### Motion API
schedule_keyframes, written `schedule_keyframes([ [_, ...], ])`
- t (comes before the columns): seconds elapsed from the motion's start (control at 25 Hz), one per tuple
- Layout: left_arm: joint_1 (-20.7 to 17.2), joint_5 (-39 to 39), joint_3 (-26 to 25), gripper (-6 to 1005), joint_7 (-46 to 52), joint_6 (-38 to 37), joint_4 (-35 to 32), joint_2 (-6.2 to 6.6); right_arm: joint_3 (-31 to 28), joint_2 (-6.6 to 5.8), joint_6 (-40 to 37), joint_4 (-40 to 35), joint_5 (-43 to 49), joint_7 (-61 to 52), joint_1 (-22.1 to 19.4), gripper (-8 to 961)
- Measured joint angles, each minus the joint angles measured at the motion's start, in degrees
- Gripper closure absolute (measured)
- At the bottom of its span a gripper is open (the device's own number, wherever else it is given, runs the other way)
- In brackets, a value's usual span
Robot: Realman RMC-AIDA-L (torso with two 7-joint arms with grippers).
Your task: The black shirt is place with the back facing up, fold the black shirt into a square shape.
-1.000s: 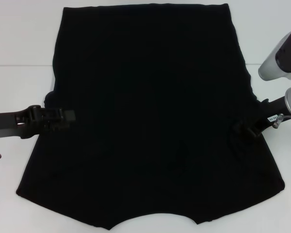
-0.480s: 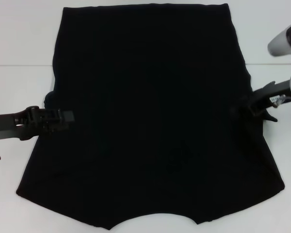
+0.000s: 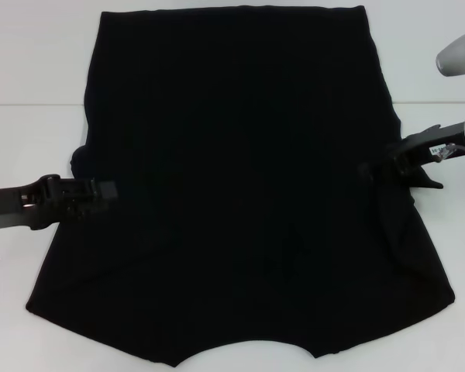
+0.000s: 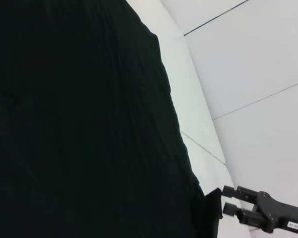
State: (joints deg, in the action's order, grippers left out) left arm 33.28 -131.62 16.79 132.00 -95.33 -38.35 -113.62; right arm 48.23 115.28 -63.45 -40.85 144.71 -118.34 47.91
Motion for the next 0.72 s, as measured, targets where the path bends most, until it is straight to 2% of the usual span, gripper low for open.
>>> schedule_keyframes([
  [0.08, -0.05, 0.06, 0.00, 618, 0.01, -0.08, 0.03, -0.01, -0.13, 0.16, 1.78, -0.01, -0.11, -1.17, -0.24, 215],
  [0.24, -0.04, 0.13, 0.00, 618, 0.02, -0.12, 0.05, -0.06, 0.24, 0.63, 4.92, 0.46, -1.72, -1.99, 0.23, 218],
  [0.4, 0.23, 0.36, -0.01, 618, 0.02, -0.12, 0.53, -0.06, 0.75, 1.87, 6.84, 0.81, -2.14, -2.30, 1.56, 220],
  [0.48, 0.22, 0.78, -0.01, 618, 0.02, -0.12, 0.67, -0.05, 0.84, 2.00, 6.24, 0.57, -1.89, -3.31, 1.80, 224],
  [0.56, 0.02, 1.23, -0.01, 617, 0.02, -0.12, 0.71, -0.04, 0.81, 1.60, 4.13, -0.83, -1.87, -6.03, 1.36, 227],
  [0.72, -0.25, 1.47, -0.07, 617, 0.07, -0.12, 0.74, -0.02, 0.34, -0.56, -2.57, -5.84, -1.84, -15.45, -1.48, 231],
])
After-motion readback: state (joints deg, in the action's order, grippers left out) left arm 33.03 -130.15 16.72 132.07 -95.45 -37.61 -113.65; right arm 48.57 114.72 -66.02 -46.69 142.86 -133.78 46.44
